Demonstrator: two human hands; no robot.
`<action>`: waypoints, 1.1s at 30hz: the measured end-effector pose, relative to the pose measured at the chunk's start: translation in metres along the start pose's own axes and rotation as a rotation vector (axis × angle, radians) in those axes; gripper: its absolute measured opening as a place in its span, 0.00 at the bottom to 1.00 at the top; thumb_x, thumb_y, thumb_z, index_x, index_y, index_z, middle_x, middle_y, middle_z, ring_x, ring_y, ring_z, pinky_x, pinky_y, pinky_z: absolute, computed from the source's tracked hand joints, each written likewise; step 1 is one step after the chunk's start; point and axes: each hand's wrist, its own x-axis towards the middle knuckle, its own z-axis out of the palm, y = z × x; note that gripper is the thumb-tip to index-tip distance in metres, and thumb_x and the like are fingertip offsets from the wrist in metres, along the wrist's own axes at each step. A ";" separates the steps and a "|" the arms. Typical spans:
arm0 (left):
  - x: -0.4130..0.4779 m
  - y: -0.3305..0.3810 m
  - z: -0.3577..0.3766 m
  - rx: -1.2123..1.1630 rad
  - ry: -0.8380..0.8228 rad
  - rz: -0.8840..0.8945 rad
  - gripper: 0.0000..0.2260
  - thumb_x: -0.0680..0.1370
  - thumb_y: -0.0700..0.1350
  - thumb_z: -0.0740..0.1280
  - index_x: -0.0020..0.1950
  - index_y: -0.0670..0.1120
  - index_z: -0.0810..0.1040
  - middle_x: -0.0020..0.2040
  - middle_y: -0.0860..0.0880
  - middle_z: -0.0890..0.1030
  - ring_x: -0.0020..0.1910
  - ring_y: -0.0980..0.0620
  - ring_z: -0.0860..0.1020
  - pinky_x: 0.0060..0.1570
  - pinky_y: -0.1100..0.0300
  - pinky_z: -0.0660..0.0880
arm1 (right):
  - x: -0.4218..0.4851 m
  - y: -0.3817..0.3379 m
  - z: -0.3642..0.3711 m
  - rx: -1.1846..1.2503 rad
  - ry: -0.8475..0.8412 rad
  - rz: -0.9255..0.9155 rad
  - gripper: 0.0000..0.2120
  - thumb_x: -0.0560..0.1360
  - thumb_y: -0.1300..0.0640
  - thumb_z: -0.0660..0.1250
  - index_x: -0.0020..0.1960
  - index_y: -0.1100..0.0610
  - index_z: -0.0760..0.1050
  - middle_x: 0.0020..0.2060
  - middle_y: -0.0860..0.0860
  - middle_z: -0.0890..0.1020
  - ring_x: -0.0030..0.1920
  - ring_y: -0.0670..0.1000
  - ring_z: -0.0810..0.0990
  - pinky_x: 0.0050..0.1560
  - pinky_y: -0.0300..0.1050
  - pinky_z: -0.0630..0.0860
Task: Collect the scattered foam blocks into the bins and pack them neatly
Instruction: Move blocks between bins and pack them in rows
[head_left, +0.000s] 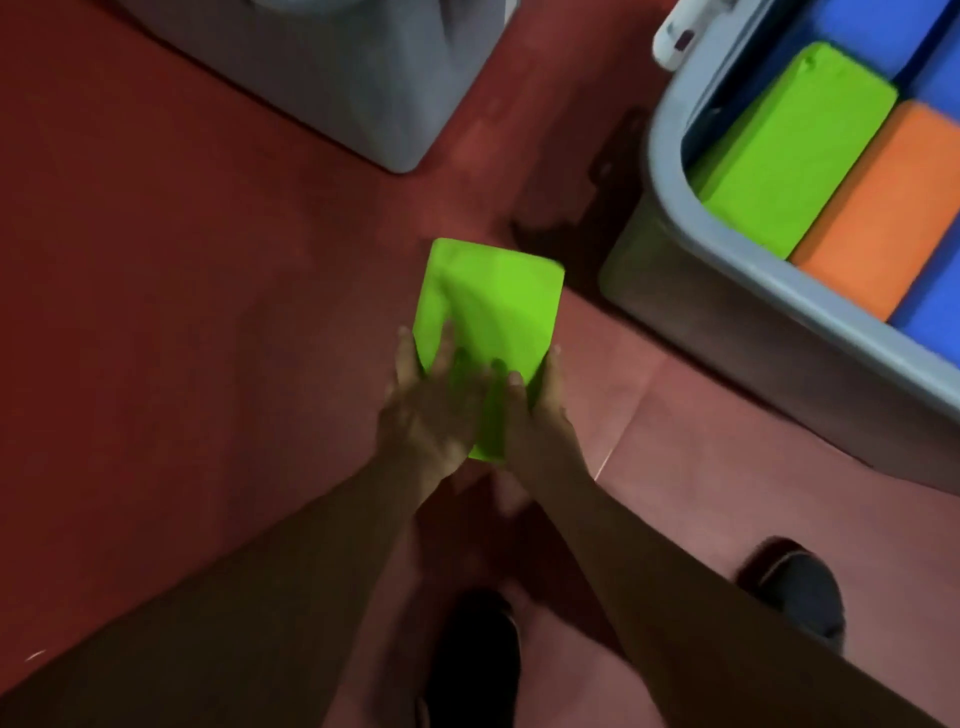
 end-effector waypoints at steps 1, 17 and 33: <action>-0.001 0.002 0.000 -0.028 0.010 -0.045 0.33 0.74 0.65 0.34 0.76 0.65 0.59 0.83 0.49 0.46 0.80 0.36 0.47 0.72 0.35 0.61 | 0.001 0.002 0.006 0.027 0.009 -0.001 0.33 0.83 0.38 0.55 0.83 0.44 0.47 0.71 0.49 0.72 0.73 0.57 0.71 0.74 0.57 0.66; -0.044 0.177 -0.222 -0.297 0.512 0.394 0.37 0.81 0.69 0.49 0.80 0.44 0.64 0.80 0.39 0.61 0.79 0.41 0.61 0.78 0.49 0.57 | -0.112 -0.197 -0.180 0.361 0.494 -0.480 0.27 0.81 0.36 0.56 0.77 0.45 0.62 0.72 0.41 0.68 0.74 0.40 0.66 0.74 0.40 0.62; -0.143 0.486 -0.145 -0.328 -0.385 0.206 0.39 0.72 0.75 0.32 0.80 0.65 0.55 0.76 0.47 0.70 0.73 0.39 0.69 0.70 0.46 0.64 | -0.184 -0.104 -0.442 0.411 0.738 0.030 0.26 0.84 0.37 0.52 0.80 0.38 0.57 0.75 0.45 0.71 0.72 0.50 0.72 0.69 0.45 0.66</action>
